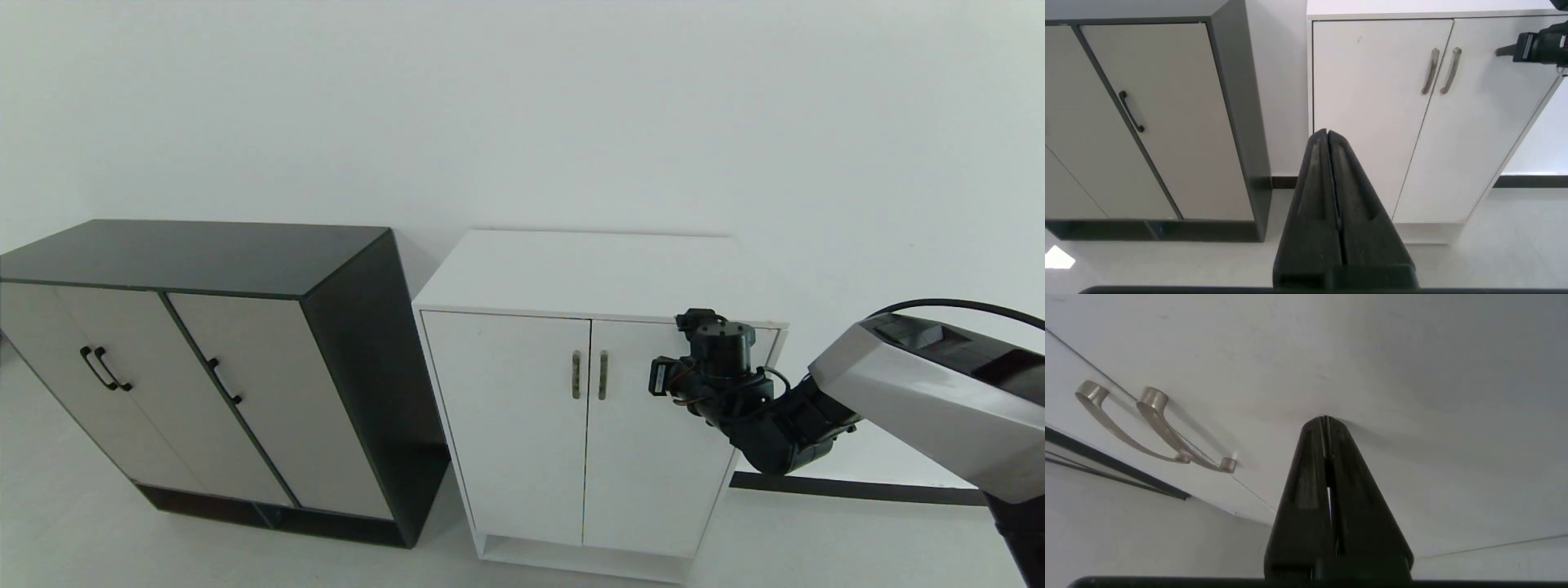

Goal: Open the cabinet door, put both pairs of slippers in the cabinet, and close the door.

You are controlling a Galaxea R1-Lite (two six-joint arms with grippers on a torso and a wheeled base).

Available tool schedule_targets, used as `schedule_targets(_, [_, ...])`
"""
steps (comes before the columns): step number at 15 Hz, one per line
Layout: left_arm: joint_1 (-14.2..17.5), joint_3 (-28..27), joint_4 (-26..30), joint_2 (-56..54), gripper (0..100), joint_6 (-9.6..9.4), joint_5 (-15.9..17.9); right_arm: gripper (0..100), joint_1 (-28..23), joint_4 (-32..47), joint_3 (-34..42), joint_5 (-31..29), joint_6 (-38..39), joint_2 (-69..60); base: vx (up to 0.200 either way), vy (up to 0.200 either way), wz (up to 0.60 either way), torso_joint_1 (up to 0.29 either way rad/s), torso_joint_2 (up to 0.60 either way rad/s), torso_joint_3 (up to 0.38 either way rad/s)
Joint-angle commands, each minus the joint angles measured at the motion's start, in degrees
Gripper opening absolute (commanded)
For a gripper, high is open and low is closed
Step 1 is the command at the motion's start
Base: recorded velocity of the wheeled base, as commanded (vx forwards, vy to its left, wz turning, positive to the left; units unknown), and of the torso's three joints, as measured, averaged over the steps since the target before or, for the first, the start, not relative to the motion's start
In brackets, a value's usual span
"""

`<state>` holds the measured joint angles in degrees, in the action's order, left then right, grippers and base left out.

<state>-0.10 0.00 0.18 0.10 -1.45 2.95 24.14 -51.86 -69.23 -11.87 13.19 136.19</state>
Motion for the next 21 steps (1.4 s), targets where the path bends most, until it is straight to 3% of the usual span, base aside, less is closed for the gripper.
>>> schedule_targets(1, [0.0, 0.0, 0.0, 0.0, 0, 0.04, 0.0, 0, -0.3, 0.0, -0.1, 0.0, 0.0, 0.2, 0.000, 0.000, 0.00, 0.000, 0.00, 0.000])
schedule_targets(13, [0.0, 0.0, 0.0, 0.1, 0, 0.22, 0.0, 0, 0.5, -0.7, 1.4, -0.1, -0.7, -0.5, 0.000, 0.000, 0.00, 0.000, 0.00, 0.000])
schedule_targets(21, [0.0, 0.0, 0.1, 0.1, 0, 0.04, 0.1, 0, 7.5, -6.1, 17.7, -3.0, -2.6, -11.3, 0.000, 0.000, 0.00, 0.000, 0.00, 0.000])
